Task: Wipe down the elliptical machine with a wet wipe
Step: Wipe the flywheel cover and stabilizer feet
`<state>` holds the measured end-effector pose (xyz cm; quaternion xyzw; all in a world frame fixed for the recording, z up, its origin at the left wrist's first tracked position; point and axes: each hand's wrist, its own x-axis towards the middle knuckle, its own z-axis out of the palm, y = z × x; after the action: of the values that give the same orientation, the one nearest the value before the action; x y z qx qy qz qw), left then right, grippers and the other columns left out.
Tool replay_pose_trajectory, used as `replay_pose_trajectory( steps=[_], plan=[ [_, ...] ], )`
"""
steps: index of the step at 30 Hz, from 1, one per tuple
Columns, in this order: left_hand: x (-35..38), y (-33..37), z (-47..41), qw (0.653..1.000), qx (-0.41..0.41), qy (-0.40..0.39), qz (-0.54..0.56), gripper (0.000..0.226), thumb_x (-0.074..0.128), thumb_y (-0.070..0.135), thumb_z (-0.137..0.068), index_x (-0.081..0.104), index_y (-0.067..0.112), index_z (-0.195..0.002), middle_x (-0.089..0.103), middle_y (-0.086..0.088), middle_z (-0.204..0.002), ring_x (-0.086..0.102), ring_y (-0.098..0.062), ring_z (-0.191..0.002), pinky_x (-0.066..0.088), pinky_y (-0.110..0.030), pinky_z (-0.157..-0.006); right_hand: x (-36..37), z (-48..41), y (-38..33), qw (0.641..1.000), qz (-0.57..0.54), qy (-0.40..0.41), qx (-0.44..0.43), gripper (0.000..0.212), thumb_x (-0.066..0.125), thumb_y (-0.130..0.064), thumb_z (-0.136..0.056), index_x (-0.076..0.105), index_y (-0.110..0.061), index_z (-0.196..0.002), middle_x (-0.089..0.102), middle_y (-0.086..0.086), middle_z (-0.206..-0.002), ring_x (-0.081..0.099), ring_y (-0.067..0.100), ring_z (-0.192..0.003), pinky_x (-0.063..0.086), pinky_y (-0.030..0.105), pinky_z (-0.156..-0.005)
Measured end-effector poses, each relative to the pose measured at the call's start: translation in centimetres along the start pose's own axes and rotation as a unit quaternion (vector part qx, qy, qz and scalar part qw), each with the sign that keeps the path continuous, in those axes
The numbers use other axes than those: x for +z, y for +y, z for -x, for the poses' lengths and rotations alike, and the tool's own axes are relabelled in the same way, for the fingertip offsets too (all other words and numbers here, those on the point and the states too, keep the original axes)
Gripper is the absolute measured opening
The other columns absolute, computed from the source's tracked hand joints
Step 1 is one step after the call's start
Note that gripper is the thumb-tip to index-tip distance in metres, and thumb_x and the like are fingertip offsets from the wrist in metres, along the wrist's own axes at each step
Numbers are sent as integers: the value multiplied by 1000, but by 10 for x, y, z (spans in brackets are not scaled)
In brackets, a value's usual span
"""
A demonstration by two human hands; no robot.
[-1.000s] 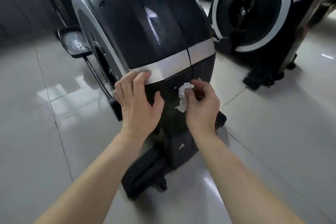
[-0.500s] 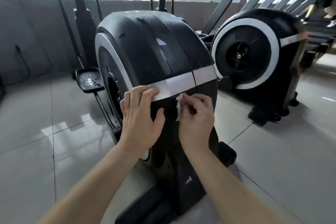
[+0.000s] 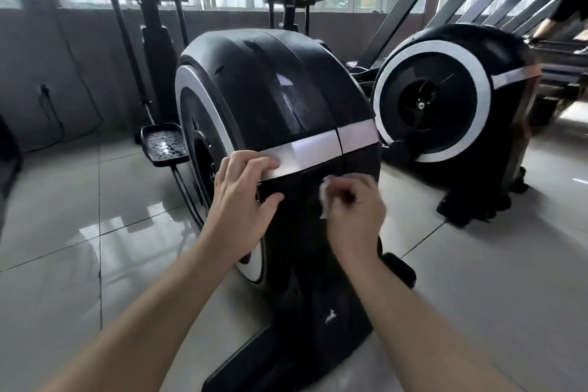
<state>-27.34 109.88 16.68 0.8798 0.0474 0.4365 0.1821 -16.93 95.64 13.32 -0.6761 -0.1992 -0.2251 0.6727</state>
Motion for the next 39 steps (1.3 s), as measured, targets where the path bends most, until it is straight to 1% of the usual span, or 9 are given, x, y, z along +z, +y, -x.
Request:
replay_pose_trajectory(
  steps=[2, 7, 12, 18, 21, 24, 30, 34, 39],
  plan=[
    [0, 1, -1, 1000, 2, 2, -1, 46, 80, 7, -80, 63, 19, -120, 44, 12, -119, 46, -15, -116, 43, -45, -105, -1, -7, 1, 998, 13, 46, 29, 34, 67, 13, -78, 74, -20, -76, 66, 1, -95, 62, -5, -83, 43, 6, -77],
    [3, 1, -1, 1000, 3, 25, 3, 51, 64, -11, -73, 64, 14, -117, 48, 4, -118, 49, -21, -113, 44, -45, -102, 9, 35, -4, 994, 8, -94, -49, 15, 76, 4, -84, 78, -11, -83, 63, -2, -98, 67, 8, -88, 50, 13, -75],
    [2, -1, -5, 1000, 5, 23, 20, 48, 61, -11, -76, 63, 15, -116, 48, 4, -117, 50, -19, -112, 46, -45, -101, 4, -14, 2, 997, -5, 64, 36, 25, 65, 9, -87, 78, -12, -86, 62, 1, -103, 60, -6, -87, 46, 9, -78],
    [9, -2, 0, 999, 7, 38, 20, 46, 65, -6, -76, 62, 13, -118, 48, 1, -119, 47, -23, -115, 45, -46, -100, 19, 35, -5, 992, 18, -66, -108, 12, 70, 4, -92, 76, 0, -100, 58, 7, -111, 64, 9, -95, 52, 16, -84],
    [9, -2, -2, 998, 10, 48, 29, 47, 62, -9, -75, 62, 12, -116, 48, 0, -116, 48, -21, -112, 45, -45, -99, 12, -2, -3, 996, 34, -8, -80, 20, 73, 7, -84, 80, -9, -93, 61, 3, -105, 64, 6, -89, 55, 23, -82],
    [11, -3, -2, 998, 14, 56, 30, 46, 60, -11, -75, 63, 11, -116, 49, 0, -115, 48, -21, -110, 46, -41, -98, 13, -11, -14, 999, 13, 30, -33, 15, 69, 0, -91, 78, -12, -96, 58, -1, -107, 60, -1, -92, 52, 18, -83],
    [5, -20, 3, 993, 51, 74, 71, 50, 49, -25, -74, 62, 3, -114, 50, -5, -115, 55, -24, -98, 49, -37, -88, 30, 54, -9, 978, 50, -107, -172, 12, 75, -1, -90, 78, -11, -97, 57, -2, -105, 60, 24, -97, 55, 34, -78],
    [-3, -23, 2, 991, 38, 104, 72, 43, 51, -23, -77, 62, 1, -111, 50, -5, -112, 53, -13, -91, 48, -28, -79, 24, 17, -19, 989, 20, -49, -139, 10, 76, -9, -90, 78, -13, -99, 57, -1, -109, 64, 22, -98, 58, 35, -86],
    [3, -15, 12, 996, 38, 72, 39, 36, 64, -10, -79, 62, 5, -112, 52, -5, -115, 54, -23, -104, 46, -38, -98, 18, 20, -17, 997, 13, -21, -69, 13, 68, -8, -96, 76, -8, -107, 55, -1, -114, 61, 14, -104, 55, 27, -91]
  ],
)
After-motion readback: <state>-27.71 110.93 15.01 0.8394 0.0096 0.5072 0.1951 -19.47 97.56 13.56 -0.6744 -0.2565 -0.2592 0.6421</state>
